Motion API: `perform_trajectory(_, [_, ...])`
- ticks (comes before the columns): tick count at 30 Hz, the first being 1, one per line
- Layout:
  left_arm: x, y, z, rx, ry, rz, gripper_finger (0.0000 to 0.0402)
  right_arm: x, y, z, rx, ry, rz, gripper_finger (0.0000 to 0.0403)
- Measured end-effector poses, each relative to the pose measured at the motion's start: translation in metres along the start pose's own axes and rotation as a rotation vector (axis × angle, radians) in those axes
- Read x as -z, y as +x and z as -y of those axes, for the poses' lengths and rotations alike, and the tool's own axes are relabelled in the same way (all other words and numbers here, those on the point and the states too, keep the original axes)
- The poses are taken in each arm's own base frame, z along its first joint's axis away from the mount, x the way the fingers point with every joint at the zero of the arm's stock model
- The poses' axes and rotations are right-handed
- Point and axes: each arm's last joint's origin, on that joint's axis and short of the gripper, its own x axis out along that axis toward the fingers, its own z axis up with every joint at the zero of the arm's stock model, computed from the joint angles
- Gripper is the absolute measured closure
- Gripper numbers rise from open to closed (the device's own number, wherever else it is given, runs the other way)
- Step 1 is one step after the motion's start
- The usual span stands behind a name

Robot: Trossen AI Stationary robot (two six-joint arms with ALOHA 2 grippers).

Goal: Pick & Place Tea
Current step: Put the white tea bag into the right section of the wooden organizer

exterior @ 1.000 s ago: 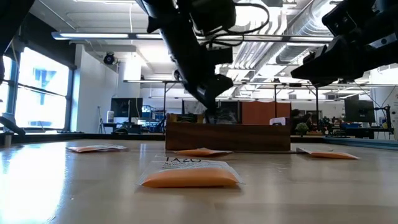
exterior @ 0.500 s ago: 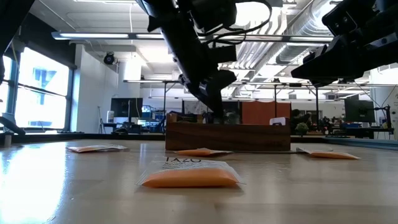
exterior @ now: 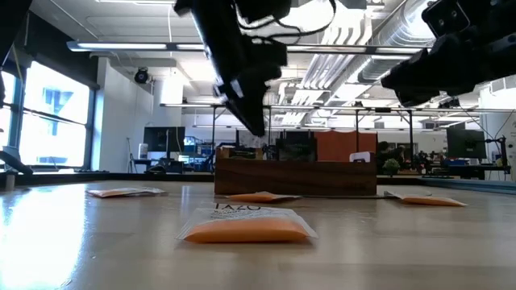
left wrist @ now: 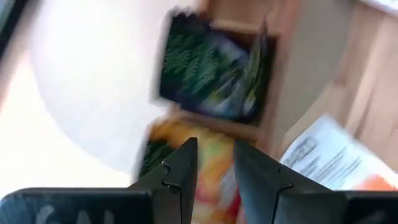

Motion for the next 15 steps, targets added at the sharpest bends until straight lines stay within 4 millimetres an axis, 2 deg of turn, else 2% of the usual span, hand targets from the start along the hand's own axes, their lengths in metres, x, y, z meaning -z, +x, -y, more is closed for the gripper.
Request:
perform_trajectory(6, [-0.006,-0.046,-0.010,-0.049,-0.032,-0.046,0.0301,-0.004,0.000,0.000,-0.008,-0.028,0.037,0.0397])
perform_trajectory(8, [-0.001,-0.066,-0.013,-0.067,-0.024,-0.097,0.0301,-0.003,0.000,0.000,-0.007,-0.039,0.034,0.0400])
perform_trajectory(10, [-0.005,-0.089,-0.014,-0.054,-0.048,-0.057,0.0301,-0.003,0.001,0.000,-0.007,-0.044,0.032,0.0401])
perform_trajectory(12, [0.005,-0.111,-0.015,-0.063,-0.041,-0.079,0.0301,-0.002,0.002,-0.001,-0.008,-0.018,0.027,0.0398])
perform_trajectory(15, [0.011,-0.137,-0.009,-0.067,-0.063,-0.010,0.0301,0.002,0.003,-0.002,-0.016,0.040,0.009,0.0386])
